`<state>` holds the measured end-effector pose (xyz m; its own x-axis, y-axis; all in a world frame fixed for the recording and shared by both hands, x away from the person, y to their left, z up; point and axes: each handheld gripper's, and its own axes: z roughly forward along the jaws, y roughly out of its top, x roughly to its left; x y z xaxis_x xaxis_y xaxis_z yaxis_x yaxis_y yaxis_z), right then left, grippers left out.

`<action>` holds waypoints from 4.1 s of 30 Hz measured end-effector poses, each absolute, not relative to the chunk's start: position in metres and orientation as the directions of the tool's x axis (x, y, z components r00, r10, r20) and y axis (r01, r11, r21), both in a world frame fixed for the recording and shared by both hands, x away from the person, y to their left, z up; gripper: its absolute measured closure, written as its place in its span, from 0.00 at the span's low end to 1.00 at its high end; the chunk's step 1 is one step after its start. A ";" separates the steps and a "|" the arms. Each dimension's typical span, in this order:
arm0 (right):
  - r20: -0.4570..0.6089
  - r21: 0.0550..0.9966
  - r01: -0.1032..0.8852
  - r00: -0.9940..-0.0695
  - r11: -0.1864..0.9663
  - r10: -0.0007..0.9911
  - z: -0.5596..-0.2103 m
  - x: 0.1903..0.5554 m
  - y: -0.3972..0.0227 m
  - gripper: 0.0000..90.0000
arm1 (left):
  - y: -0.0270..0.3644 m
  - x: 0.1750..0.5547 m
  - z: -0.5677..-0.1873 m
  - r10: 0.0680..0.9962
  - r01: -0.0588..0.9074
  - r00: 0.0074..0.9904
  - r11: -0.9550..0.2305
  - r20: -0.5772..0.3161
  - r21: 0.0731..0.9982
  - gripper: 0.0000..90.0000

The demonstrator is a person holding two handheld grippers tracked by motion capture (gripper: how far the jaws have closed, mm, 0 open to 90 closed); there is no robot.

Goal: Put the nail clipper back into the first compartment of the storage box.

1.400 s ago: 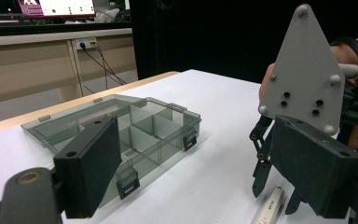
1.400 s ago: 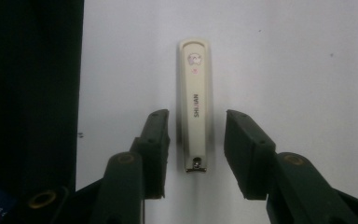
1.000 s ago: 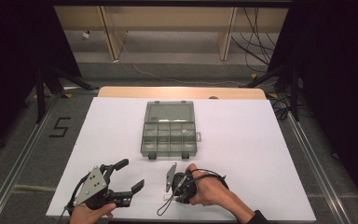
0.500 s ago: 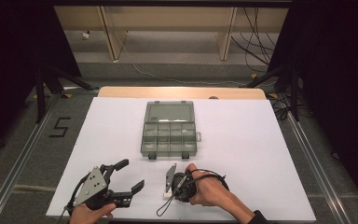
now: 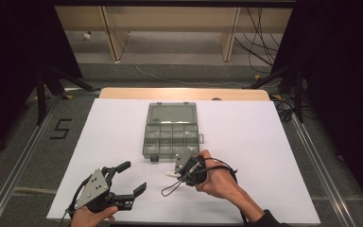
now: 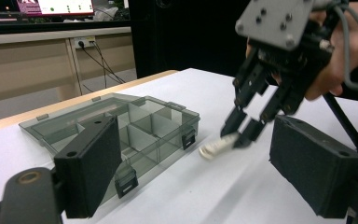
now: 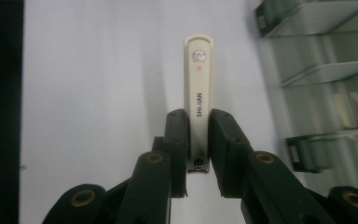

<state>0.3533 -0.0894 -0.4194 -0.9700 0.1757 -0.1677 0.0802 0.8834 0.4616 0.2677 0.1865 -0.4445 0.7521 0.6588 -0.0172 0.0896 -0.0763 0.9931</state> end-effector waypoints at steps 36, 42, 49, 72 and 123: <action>-0.202 0.630 0.178 -0.902 0.756 0.381 -0.401 0.417 -0.072 0.86 | 0.188 0.269 -0.445 0.662 0.079 0.749 -0.082 -0.004 0.993 0.18; -0.202 0.642 0.186 -0.895 0.744 0.397 -0.401 0.424 -0.066 0.86 | 0.188 0.268 -0.445 0.672 0.094 0.741 -0.075 -0.020 0.993 0.18; -0.222 0.653 0.180 -0.883 0.736 0.413 -0.404 0.434 -0.060 0.86 | 0.188 0.268 -0.445 0.663 0.091 0.748 -0.073 -0.019 0.993 0.18; -0.180 0.689 0.232 -0.863 0.686 0.473 -0.408 0.460 -0.034 0.86 | 0.187 0.268 -0.445 0.658 0.085 0.753 -0.075 -0.015 0.994 0.18; -0.043 0.673 0.429 -0.791 0.603 0.611 -0.450 0.492 0.009 0.86 | 0.190 0.267 -0.443 0.658 0.082 0.752 -0.060 -0.022 0.995 0.18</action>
<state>0.4916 0.0085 -0.4501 -0.7906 0.6109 -0.0429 0.4293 0.6029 0.6725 0.2672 0.1896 -0.4428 0.7524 0.6584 -0.0223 0.0820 -0.0600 0.9948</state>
